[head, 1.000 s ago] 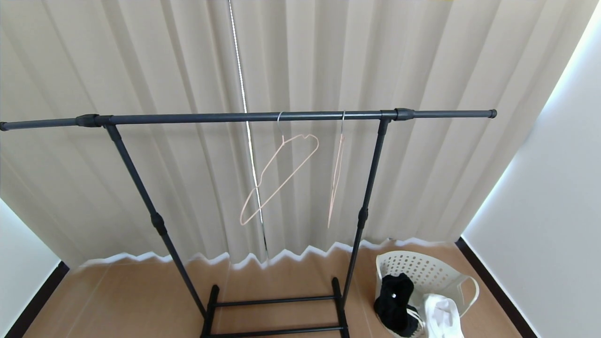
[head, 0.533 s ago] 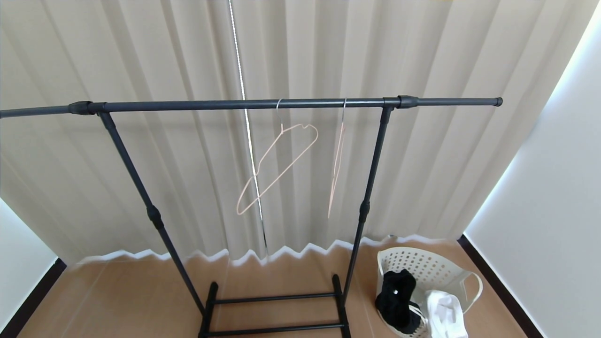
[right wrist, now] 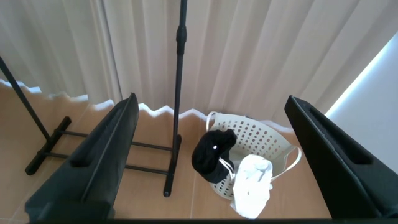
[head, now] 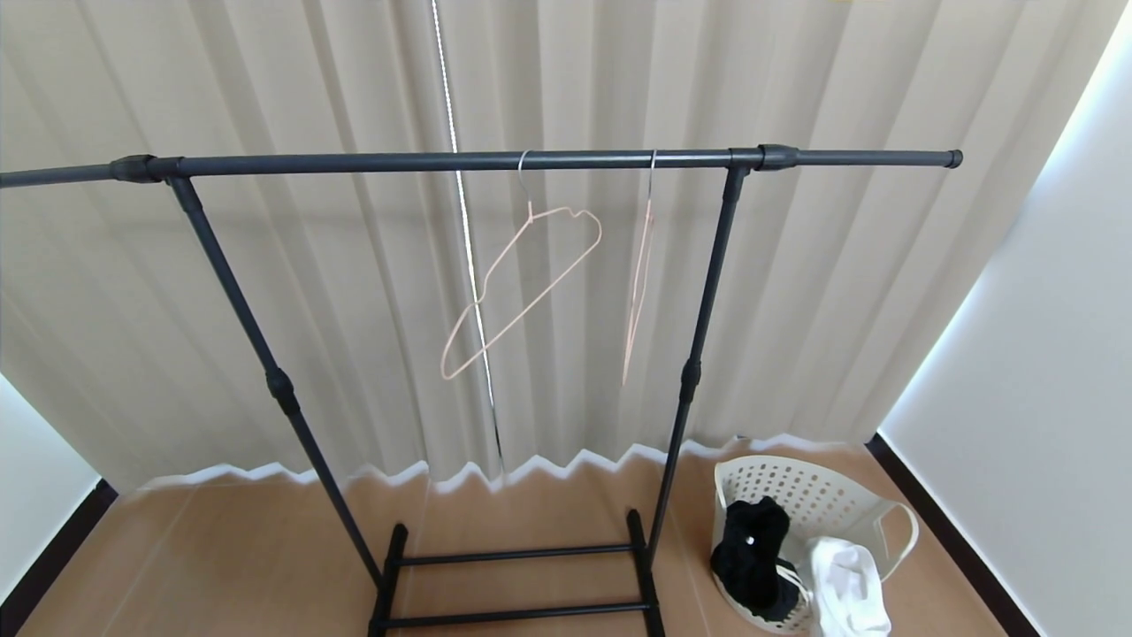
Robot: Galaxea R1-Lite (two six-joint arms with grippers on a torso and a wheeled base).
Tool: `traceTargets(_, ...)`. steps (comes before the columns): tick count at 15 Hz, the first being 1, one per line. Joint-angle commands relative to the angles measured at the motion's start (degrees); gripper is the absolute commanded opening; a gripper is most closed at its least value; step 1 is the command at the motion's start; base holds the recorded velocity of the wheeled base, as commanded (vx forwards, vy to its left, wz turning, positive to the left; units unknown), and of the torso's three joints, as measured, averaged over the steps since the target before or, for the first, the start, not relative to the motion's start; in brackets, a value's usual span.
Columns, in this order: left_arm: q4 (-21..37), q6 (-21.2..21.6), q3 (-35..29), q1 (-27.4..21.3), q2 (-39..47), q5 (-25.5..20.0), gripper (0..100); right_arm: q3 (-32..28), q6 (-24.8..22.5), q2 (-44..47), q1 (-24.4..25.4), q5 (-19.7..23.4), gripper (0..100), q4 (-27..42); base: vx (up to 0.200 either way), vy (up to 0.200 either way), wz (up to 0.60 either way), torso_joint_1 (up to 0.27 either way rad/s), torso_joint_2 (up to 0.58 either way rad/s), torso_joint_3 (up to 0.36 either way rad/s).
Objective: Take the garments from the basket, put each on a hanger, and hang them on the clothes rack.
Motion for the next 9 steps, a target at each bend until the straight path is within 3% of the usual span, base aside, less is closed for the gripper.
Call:
traceTargets(1, 0.0, -0.03, 0.0, 0.01, 0.04, 0.0, 100, -0.01, -0.02, 0.07, 0.0, 0.08, 100, 0.0, 0.0, 0.0, 0.0, -0.154, 0.4, 0.237)
traceTargets(9, 0.0, 0.06, 0.0, 0.01, 0.04, 0.0, 100, -0.01, -0.02, 0.07, 0.0, 0.08, 100, 0.0, 0.0, 0.0, 0.0, -0.2, 0.51, 0.308)
